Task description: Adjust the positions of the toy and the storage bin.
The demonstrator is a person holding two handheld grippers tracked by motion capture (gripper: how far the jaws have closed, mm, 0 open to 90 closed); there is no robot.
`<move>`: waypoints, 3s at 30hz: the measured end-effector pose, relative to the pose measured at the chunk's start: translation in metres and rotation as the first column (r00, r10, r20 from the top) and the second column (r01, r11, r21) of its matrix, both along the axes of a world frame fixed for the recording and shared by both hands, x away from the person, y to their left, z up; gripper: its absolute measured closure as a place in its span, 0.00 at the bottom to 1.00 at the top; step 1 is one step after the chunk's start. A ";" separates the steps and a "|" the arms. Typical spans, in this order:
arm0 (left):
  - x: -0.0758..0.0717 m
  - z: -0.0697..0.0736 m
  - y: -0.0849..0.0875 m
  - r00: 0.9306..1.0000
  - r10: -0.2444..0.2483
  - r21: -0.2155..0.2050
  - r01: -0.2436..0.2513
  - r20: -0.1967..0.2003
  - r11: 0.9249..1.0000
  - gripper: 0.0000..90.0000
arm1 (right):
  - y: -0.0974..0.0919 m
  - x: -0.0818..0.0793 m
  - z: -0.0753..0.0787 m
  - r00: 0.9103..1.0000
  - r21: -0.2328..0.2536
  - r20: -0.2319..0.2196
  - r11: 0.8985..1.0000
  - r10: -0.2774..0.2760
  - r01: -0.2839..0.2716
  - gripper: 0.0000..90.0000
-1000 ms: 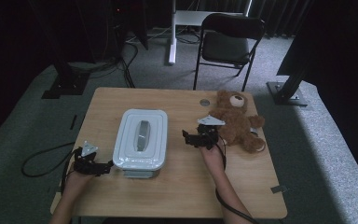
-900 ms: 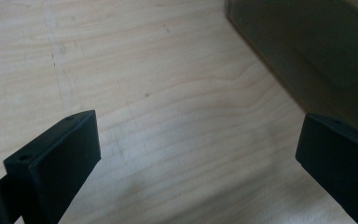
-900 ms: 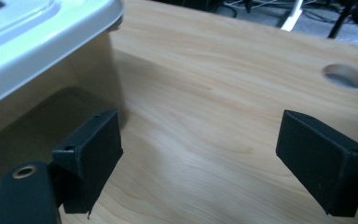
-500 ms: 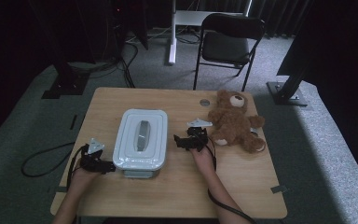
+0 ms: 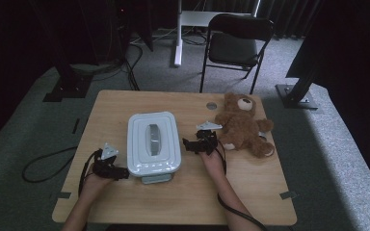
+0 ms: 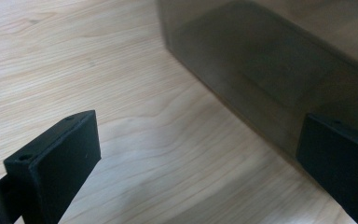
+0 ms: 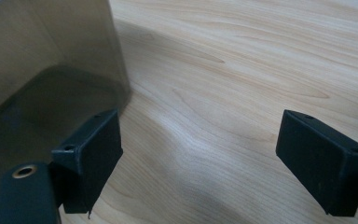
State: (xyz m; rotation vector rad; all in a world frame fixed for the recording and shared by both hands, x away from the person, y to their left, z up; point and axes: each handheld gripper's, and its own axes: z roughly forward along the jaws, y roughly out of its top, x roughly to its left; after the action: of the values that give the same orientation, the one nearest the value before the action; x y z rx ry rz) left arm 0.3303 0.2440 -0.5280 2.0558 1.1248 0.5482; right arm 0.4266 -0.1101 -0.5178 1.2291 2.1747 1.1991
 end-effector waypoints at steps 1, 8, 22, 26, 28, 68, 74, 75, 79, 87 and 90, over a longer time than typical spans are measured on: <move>0.000 0.000 -0.003 1.000 -0.006 0.001 0.006 0.002 1.000 0.01 | -0.001 0.000 0.000 1.000 0.003 -0.001 1.000 0.001 -0.001 0.15; 0.001 0.002 -0.015 0.999 -0.047 -0.035 0.047 0.000 0.998 0.01 | -0.004 0.003 -0.002 1.000 0.000 -0.012 1.000 -0.001 0.001 0.15; 0.021 0.003 -0.009 0.999 0.032 0.006 -0.032 0.011 0.999 0.01 | 0.005 0.019 -0.001 0.998 0.011 -0.057 1.000 0.022 -0.021 0.15; 0.029 0.004 -0.010 0.999 0.045 -0.024 -0.045 -0.002 0.999 0.01 | 0.010 0.025 0.002 0.998 0.019 -0.056 0.999 0.032 -0.031 0.15; 0.031 0.005 -0.011 0.999 0.052 -0.011 -0.052 -0.001 0.999 0.01 | 0.011 0.026 0.003 0.998 0.029 -0.051 0.999 0.038 -0.037 0.16; -0.028 0.024 -0.046 0.994 -0.078 0.027 0.076 0.076 0.997 0.01 | -0.024 -0.035 0.001 0.984 0.006 0.042 0.985 0.175 -0.175 0.20; -0.032 0.024 -0.053 0.993 -0.095 0.023 0.093 0.069 0.995 0.01 | -0.033 -0.042 -0.001 0.984 0.034 0.052 0.985 0.170 -0.171 0.21; -0.032 0.024 -0.055 0.993 -0.098 0.019 0.097 0.069 0.995 0.01 | -0.035 -0.043 -0.001 0.984 0.032 0.053 0.984 0.171 -0.173 0.21; -0.036 0.025 -0.059 0.990 -0.122 0.010 0.122 0.068 0.993 0.01 | -0.040 -0.047 0.000 0.981 0.014 0.063 0.983 0.182 -0.183 0.21; -0.039 0.020 -0.045 0.987 -0.129 -0.080 0.137 0.094 0.987 0.01 | -0.055 -0.061 0.003 0.966 -0.005 0.081 0.969 0.246 -0.246 0.18; -0.041 0.018 -0.038 0.988 -0.120 -0.084 0.128 0.097 0.988 0.01 | -0.062 -0.069 -0.001 0.961 0.001 0.066 0.963 0.268 -0.269 0.17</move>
State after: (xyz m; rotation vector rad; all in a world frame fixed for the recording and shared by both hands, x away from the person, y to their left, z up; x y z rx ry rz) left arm 0.2896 0.2060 -0.5100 1.9866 0.9445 0.5153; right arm 0.3580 -0.1719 -0.5190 0.9037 2.3443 1.3351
